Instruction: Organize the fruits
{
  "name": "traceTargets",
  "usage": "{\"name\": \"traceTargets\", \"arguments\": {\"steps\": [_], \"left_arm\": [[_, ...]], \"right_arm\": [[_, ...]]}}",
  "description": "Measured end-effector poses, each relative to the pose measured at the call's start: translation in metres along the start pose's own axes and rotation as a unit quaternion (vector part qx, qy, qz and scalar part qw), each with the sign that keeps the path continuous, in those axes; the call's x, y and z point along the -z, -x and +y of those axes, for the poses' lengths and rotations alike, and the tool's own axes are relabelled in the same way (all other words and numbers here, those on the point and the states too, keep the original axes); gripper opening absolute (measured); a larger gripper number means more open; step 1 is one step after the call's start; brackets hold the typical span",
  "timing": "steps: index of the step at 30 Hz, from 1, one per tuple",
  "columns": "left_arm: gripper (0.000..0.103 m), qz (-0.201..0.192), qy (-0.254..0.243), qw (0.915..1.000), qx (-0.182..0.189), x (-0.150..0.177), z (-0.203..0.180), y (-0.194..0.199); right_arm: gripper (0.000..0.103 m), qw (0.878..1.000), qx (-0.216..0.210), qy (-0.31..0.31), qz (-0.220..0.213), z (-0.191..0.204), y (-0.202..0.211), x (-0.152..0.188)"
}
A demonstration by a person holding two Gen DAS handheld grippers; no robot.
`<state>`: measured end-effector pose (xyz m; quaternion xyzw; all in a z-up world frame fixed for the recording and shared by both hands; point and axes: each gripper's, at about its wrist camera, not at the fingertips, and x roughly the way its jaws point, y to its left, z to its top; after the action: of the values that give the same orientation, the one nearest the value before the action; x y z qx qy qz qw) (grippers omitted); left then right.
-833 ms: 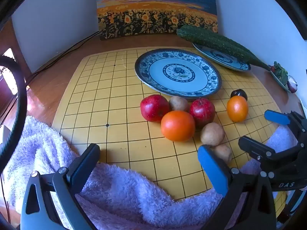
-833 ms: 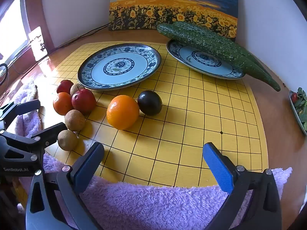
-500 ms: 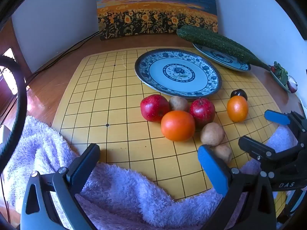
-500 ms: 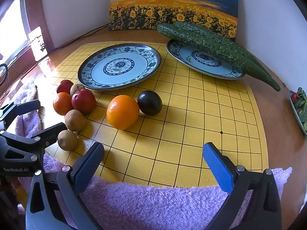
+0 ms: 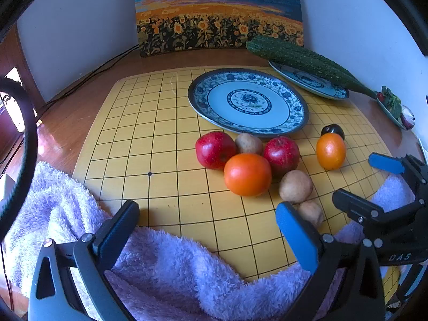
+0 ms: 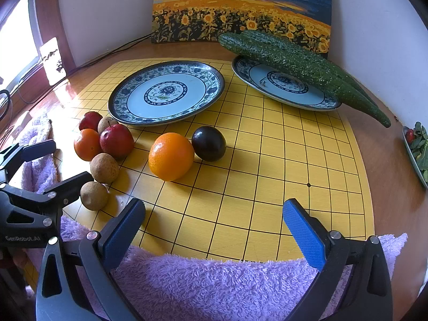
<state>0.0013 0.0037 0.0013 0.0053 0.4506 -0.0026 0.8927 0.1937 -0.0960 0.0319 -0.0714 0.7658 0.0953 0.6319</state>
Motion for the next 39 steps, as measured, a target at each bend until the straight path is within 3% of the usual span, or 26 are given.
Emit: {"name": "traceTargets", "arguments": {"steps": [24,29,39], "left_arm": [[0.102,0.007,-0.002,1.0000,0.000,0.001,-0.002,0.004],[0.094,0.014,0.000,0.9999,0.005,-0.001,0.001,0.006],[0.085,-0.005,0.023,0.9993,0.028,-0.018,-0.005,0.017]], "right_arm": [[0.102,1.000,0.006,-0.007,0.002,-0.001,-0.002,-0.001],[0.088,1.000,-0.002,0.000,0.003,0.003,0.004,-0.001],[0.051,0.998,-0.056,-0.018,-0.009,0.008,0.012,-0.011]]}}
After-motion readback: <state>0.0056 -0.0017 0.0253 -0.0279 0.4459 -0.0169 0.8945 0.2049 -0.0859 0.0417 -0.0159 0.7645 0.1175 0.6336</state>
